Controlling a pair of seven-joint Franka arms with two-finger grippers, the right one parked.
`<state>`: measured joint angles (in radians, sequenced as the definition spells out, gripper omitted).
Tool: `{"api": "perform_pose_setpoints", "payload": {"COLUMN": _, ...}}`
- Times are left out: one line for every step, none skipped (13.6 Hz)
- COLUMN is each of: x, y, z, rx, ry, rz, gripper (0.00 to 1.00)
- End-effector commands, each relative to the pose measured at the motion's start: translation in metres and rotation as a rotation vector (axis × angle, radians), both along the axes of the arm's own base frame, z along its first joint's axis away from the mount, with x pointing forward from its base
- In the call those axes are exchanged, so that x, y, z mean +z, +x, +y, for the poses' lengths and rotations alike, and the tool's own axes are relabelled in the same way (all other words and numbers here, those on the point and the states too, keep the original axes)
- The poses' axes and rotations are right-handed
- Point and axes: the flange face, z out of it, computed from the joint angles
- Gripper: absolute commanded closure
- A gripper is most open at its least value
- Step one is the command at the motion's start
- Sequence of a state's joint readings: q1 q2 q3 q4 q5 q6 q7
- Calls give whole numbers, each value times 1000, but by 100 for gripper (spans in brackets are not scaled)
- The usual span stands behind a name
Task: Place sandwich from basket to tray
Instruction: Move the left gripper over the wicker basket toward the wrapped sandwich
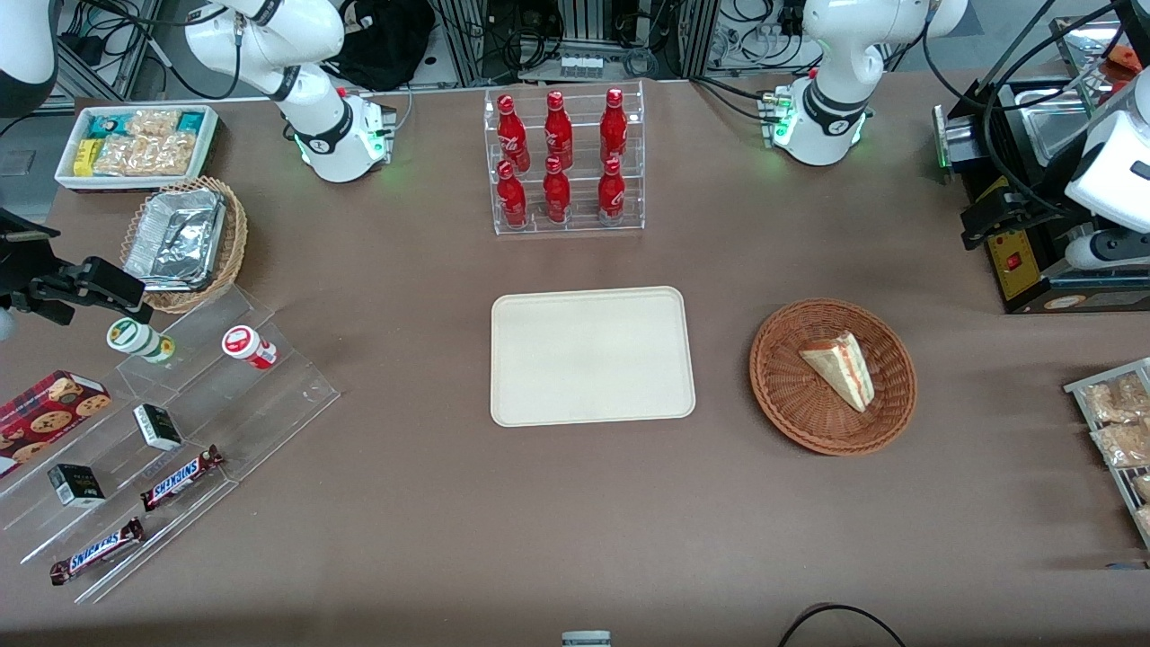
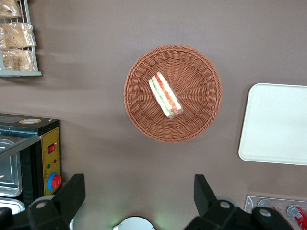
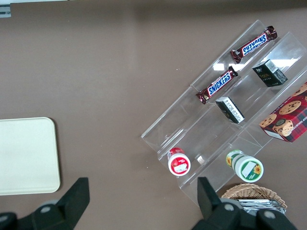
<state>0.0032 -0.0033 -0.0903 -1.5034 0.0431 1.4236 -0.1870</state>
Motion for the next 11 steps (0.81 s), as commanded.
{"api": "perform_pose_setpoints", "payload": {"x": 3, "y": -3, "z": 1, "rx": -2, "ry": 13, "rz": 2, "gripper": 0}}
{"api": "perform_pose_setpoints", "payload": {"x": 1, "y": -1, "z": 1, "rx": 1, "ry": 13, "rz": 5, "gripper": 0}}
{"api": "perform_pose_setpoints", "payload": {"x": -4, "y": 1, "z": 1, "rx": -1, "ry": 12, "rz": 10, "gripper": 0}}
{"api": "perform_pose_setpoints", "payload": {"x": -16, "y": 9, "z": 1, "rx": 0, "ry": 12, "rz": 28, "gripper": 0}}
{"api": "perform_pose_setpoints", "payload": {"x": -34, "y": 18, "z": 1, "rx": 0, "ry": 12, "rz": 59, "gripper": 0}}
{"api": "perform_pose_setpoints", "payload": {"x": -54, "y": 28, "z": -1, "rx": -3, "ry": 11, "rz": 79, "gripper": 0}}
{"api": "perform_pose_setpoints", "payload": {"x": -74, "y": 36, "z": -3, "rx": -7, "ry": 10, "rz": 89, "gripper": 0}}
{"api": "perform_pose_setpoints", "payload": {"x": -91, "y": 39, "z": -6, "rx": -11, "ry": 9, "rz": 88, "gripper": 0}}
{"api": "perform_pose_setpoints", "payload": {"x": -114, "y": 41, "z": -7, "rx": -15, "ry": 7, "rz": 82, "gripper": 0}}
{"api": "perform_pose_setpoints", "payload": {"x": -135, "y": 42, "z": -7, "rx": -9, "ry": 6, "rz": 74, "gripper": 0}}
{"api": "perform_pose_setpoints", "payload": {"x": -154, "y": 40, "z": -7, "rx": 23, "ry": 14, "rz": 69, "gripper": 0}}
